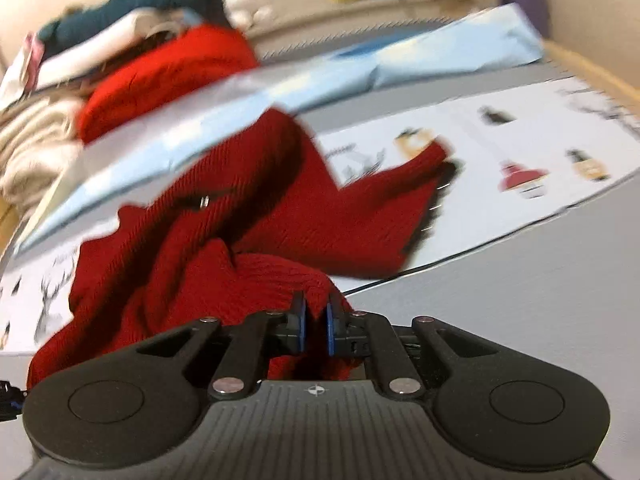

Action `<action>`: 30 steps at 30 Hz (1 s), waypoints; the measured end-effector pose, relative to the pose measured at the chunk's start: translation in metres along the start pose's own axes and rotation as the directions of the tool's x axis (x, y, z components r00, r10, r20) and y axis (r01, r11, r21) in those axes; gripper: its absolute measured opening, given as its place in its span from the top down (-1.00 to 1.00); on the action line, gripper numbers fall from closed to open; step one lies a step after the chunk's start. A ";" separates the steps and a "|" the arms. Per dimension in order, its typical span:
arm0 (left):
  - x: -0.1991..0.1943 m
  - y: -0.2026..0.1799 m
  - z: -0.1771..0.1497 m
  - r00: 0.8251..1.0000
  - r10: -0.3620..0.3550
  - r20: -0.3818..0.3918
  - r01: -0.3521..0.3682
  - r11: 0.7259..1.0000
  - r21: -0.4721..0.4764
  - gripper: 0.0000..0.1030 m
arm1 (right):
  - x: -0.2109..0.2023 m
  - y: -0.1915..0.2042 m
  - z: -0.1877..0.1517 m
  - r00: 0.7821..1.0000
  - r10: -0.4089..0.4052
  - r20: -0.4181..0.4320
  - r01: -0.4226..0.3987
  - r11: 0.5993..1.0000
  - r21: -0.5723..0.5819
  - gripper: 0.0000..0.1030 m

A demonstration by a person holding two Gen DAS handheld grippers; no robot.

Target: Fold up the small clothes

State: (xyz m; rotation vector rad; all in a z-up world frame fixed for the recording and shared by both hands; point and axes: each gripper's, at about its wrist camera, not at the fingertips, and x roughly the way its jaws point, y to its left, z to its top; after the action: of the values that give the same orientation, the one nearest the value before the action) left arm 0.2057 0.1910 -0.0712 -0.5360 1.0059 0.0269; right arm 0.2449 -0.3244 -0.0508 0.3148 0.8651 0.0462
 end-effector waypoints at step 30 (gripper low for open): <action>-0.004 0.026 -0.038 0.878 0.463 -0.124 -0.396 0.846 0.358 0.85 | 0.000 -0.051 -0.059 0.961 -0.043 -0.275 0.090 0.983 0.160 0.14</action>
State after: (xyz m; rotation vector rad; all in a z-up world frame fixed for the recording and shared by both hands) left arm 0.1666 0.1978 -0.0940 0.0019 1.2923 0.2096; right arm 0.1955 -0.3577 -0.1013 0.4468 1.1542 -0.0497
